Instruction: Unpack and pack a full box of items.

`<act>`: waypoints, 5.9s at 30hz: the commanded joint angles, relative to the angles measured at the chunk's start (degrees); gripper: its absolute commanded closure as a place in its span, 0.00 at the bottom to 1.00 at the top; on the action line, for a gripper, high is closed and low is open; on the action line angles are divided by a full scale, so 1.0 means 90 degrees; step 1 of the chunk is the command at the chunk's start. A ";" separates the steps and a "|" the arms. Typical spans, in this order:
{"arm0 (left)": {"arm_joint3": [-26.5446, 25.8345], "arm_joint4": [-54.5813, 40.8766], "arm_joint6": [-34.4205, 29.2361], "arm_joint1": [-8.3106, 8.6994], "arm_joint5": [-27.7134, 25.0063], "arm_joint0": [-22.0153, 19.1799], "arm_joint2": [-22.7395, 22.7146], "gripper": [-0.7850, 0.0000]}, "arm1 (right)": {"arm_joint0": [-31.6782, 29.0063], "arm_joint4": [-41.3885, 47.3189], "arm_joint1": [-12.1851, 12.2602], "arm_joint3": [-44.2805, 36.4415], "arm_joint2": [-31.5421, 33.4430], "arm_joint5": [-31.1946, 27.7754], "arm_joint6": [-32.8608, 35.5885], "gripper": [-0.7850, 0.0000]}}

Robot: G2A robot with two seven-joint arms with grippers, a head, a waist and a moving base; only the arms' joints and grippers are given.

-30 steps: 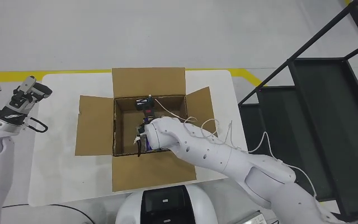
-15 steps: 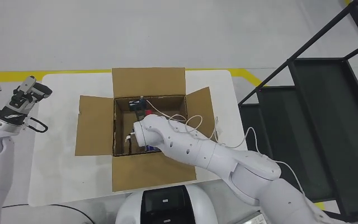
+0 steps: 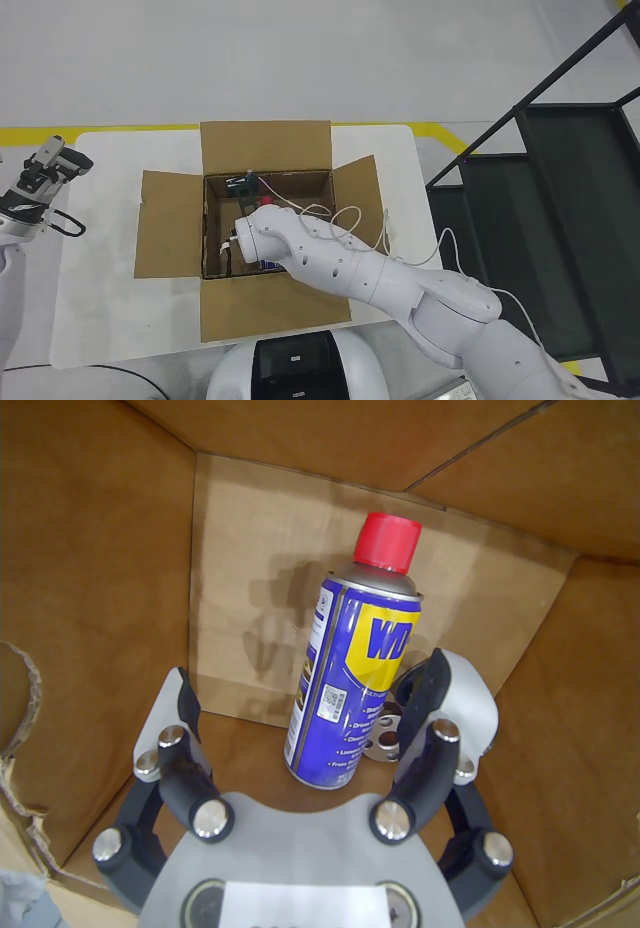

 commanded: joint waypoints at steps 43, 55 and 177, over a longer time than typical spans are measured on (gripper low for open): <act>0.0000 0.0000 0.0000 0.0000 0.0000 0.0000 0.0000 0.00 | -0.0604 -0.0509 0.0043 0.0328 0.0739 -0.0247 0.0049 0.27; 0.0000 0.0000 0.0000 0.0000 0.0000 0.0000 0.0000 0.00 | -0.0567 -0.0407 -0.0137 0.0784 0.0882 -0.0516 -0.0022 0.09; 0.0000 0.0000 0.0000 0.0000 0.0000 0.0000 0.0000 0.00 | -0.7616 0.0956 0.1314 -0.6927 0.9229 -0.5801 -0.3733 1.00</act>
